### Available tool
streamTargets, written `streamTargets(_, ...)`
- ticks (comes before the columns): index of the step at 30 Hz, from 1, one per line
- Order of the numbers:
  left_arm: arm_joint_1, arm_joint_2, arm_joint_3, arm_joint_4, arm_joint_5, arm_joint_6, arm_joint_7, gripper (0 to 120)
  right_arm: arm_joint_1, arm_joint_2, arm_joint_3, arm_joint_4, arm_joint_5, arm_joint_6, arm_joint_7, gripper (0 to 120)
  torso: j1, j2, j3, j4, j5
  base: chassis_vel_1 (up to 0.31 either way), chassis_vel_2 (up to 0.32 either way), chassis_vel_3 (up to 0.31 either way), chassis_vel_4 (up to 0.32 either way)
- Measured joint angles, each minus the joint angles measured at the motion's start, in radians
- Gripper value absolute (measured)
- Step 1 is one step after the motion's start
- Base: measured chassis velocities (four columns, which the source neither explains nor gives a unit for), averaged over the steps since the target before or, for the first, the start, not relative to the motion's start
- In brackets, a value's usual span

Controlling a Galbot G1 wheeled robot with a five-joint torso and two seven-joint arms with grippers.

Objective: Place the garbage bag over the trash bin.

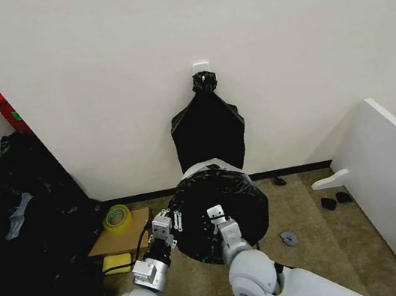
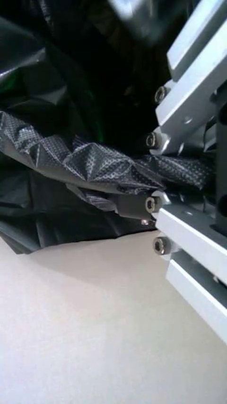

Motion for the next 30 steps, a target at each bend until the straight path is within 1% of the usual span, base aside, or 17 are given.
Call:
streamTargets(3,-0.005,0.001,0.003,-0.002,0.000,0.000,0.001,2,0.006,0.021,0.015,-0.024,0.048,-0.010,0.012,0,0.000,0.000,0.000,-0.0004,-0.0002,0.000,0.000,0.000,0.000)
streamTargets(7,-0.004,-0.001,0.007,-0.003,0.000,0.000,0.002,2,0.009,0.041,0.023,-0.038,0.104,-0.005,-0.001,0,0.000,0.000,0.000,-0.0002,-0.0002,0.000,0.000,0.000,0.000)
streamTargets(8,-0.003,-0.003,0.008,-0.004,0.001,0.000,0.003,2,0.010,0.048,0.028,-0.040,0.140,-0.003,-0.005,0,0.000,0.000,0.000,-0.0002,-0.0001,0.000,0.000,0.000,0.000)
streamTargets(10,-0.003,-0.005,0.008,-0.004,0.001,-0.001,0.003,2,0.008,0.058,0.034,-0.039,0.214,0.017,-0.021,0,0.000,0.000,0.000,-0.0001,-0.0001,0.000,0.000,0.000,0.000)
streamTargets(14,-0.004,-0.006,0.008,-0.004,0.001,-0.001,0.003,2,-0.001,0.058,0.038,-0.027,0.250,0.049,-0.043,0,0.000,0.000,0.000,-0.0001,-0.0001,0.000,0.000,0.000,0.000)
streamTargets(16,-0.008,-0.005,0.002,0.002,-0.001,-0.001,0.003,2,-0.020,0.048,0.044,-0.003,0.210,0.115,-0.101,0,0.000,0.000,0.000,-0.0002,0.0000,0.000,0.000,0.000,0.000)
streamTargets(18,-0.012,-0.005,-0.004,0.010,-0.002,-0.001,0.002,2,-0.034,0.032,0.049,0.014,0.096,0.189,-0.161,0,0.000,0.000,0.000,-0.0001,-0.0001,0.000,0.000,0.000,0.000)
streamTargets(19,-0.012,-0.005,-0.004,0.010,-0.002,-0.001,0.002,2,-0.034,0.032,0.049,0.014,0.096,0.189,-0.161,0,0.000,0.000,0.000,-0.0001,-0.0001,0.000,0.000,0.000,0.000)
streamTargets(20,-0.014,-0.005,-0.007,0.013,-0.002,-0.001,0.001,2,-0.042,0.025,0.052,0.023,0.038,0.218,-0.182,0,0.000,0.000,0.000,-0.0003,-0.0001,0.000,0.000,0.000,0.000)
streamTargets(23,-0.015,-0.005,-0.011,0.021,-0.003,-0.001,-0.001,2,-0.053,0.018,0.053,0.036,-0.057,0.268,-0.185,0,0.000,0.000,0.000,-0.0003,-0.0001,0.000,0.000,0.000,0.000)
streamTargets(25,-0.015,-0.006,-0.011,0.023,-0.003,-0.001,-0.002,2,-0.050,0.028,0.053,0.007,-0.091,0.290,-0.172,0,0.000,0.000,0.000,-0.0002,-0.0001,0.000,0.000,0.000,0.000)
streamTargets(27,-0.016,-0.007,-0.011,0.023,-0.003,-0.001,-0.002,2,-0.049,0.029,0.053,0.001,-0.094,0.291,-0.169,0,0.000,0.000,0.000,-0.0002,0.0000,0.000,0.000,0.000,0.000)
streamTargets(30,-0.015,-0.008,-0.007,0.021,-0.003,0.000,-0.002,2,-0.024,0.060,0.071,-0.057,-0.076,0.273,-0.115,0,0.000,0.000,0.000,-0.0002,-0.0001,0.000,0.000,0.000,0.000)
